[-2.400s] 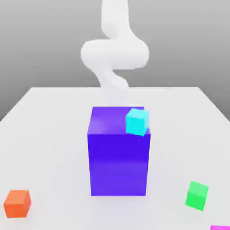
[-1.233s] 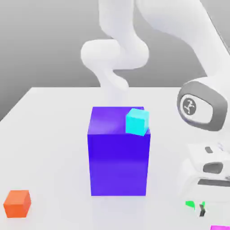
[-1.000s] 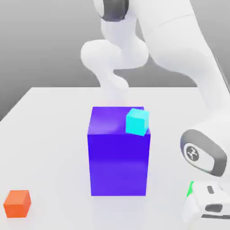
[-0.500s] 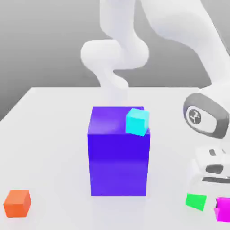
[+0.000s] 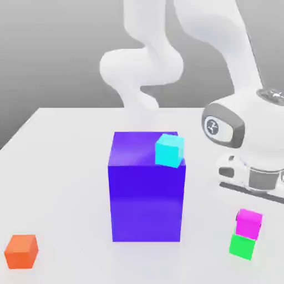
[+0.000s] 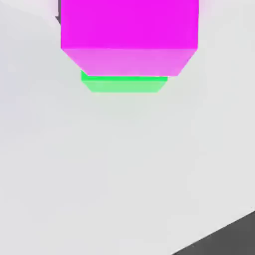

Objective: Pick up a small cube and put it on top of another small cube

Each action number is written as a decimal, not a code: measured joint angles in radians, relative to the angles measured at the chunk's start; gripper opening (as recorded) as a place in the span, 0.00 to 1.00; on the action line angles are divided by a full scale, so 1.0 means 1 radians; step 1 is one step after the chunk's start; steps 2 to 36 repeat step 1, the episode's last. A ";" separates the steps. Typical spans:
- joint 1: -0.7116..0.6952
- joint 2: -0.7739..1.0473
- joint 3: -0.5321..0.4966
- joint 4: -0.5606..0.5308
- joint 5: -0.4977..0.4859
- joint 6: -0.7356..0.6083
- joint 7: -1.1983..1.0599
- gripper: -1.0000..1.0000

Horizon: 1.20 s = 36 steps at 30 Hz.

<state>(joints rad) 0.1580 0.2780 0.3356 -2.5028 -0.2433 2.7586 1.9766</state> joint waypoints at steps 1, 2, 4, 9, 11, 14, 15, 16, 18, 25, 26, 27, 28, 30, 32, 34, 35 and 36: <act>0.000 0.000 0.000 0.000 0.000 0.000 0.000 1.00; 0.000 0.000 0.000 0.000 0.000 0.000 0.000 1.00; 0.000 0.000 0.000 0.000 0.000 0.000 0.000 1.00; 0.000 0.000 0.000 0.000 0.000 0.000 0.000 1.00; 0.000 0.000 0.000 0.000 0.000 0.000 0.000 1.00; 0.000 0.000 0.000 0.000 0.000 0.000 0.000 1.00; 0.000 0.000 0.000 0.000 0.000 0.000 0.000 1.00; 0.000 0.000 0.000 0.000 0.000 0.000 0.000 1.00; 0.000 0.000 0.000 0.000 0.000 0.000 0.000 1.00; 0.000 0.000 0.000 0.000 0.000 0.000 0.000 1.00; 0.000 0.000 0.000 0.000 0.000 0.000 0.000 1.00; 0.000 0.000 0.000 0.000 0.000 0.000 0.000 1.00; 0.000 0.000 0.000 0.000 0.000 0.000 0.000 1.00; 0.000 0.000 0.000 0.000 0.000 0.000 0.000 1.00; 0.000 0.000 0.000 0.000 0.000 0.000 0.000 1.00; 0.000 0.000 0.000 0.000 0.000 0.000 0.000 1.00; 0.000 0.000 0.000 0.000 0.000 0.000 0.000 1.00; 0.000 0.000 0.000 0.000 0.000 0.000 0.000 1.00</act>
